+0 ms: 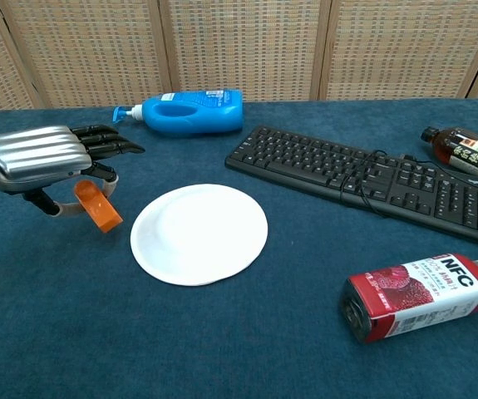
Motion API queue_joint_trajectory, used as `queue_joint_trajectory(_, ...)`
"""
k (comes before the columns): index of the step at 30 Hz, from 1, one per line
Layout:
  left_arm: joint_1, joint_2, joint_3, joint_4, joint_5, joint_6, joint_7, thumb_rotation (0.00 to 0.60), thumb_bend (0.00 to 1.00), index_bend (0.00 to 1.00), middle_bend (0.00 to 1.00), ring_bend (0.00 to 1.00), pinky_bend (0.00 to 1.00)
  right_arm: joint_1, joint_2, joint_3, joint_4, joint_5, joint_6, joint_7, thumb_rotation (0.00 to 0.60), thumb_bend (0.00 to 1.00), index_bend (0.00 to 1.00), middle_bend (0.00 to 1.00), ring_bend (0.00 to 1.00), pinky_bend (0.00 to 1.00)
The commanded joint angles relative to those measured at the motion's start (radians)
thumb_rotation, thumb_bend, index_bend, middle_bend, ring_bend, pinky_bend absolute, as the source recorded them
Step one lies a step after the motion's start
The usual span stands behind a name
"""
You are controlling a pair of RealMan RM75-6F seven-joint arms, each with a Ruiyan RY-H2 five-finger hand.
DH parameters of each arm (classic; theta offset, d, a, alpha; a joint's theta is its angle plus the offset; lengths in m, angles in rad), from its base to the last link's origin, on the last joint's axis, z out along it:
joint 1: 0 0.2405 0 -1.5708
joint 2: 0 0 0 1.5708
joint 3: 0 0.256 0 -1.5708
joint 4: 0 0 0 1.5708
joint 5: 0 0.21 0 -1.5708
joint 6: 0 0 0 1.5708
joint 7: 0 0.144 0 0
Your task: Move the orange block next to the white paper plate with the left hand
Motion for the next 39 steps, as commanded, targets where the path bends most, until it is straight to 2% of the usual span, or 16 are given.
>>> queue_joint_trajectory(1,0.001,-0.02,0.015,0.034,0.016,0.019,-0.016,0.6,0.46,0.63,0.0,0.0,0.0,0.0,0.0,0.001,0.0,0.002,0.001,-0.001,0.6,0.0,0.05,0.0,0.0,0.05)
queue_joint_trajectory(9,0.004,-0.055,0.045,0.116,0.045,0.055,-0.03,0.6,0.43,0.63,0.0,0.0,0.0,-0.001,-0.003,0.004,0.002,0.006,0.002,-0.005,0.6,0.0,0.05,0.0,0.0,0.04)
queue_joint_trajectory(36,0.009,-0.14,0.068,0.269,0.039,0.069,-0.09,0.6,0.39,0.57,0.0,0.0,0.0,-0.001,-0.013,0.01,0.008,0.017,0.006,-0.013,0.6,0.0,0.05,0.0,0.0,0.04)
queue_joint_trajectory(39,0.013,-0.139,0.068,0.277,0.034,0.064,-0.092,0.6,0.39,0.49,0.0,0.0,0.0,-0.001,-0.013,0.008,0.007,0.014,0.005,-0.014,0.6,0.0,0.05,0.0,0.0,0.04)
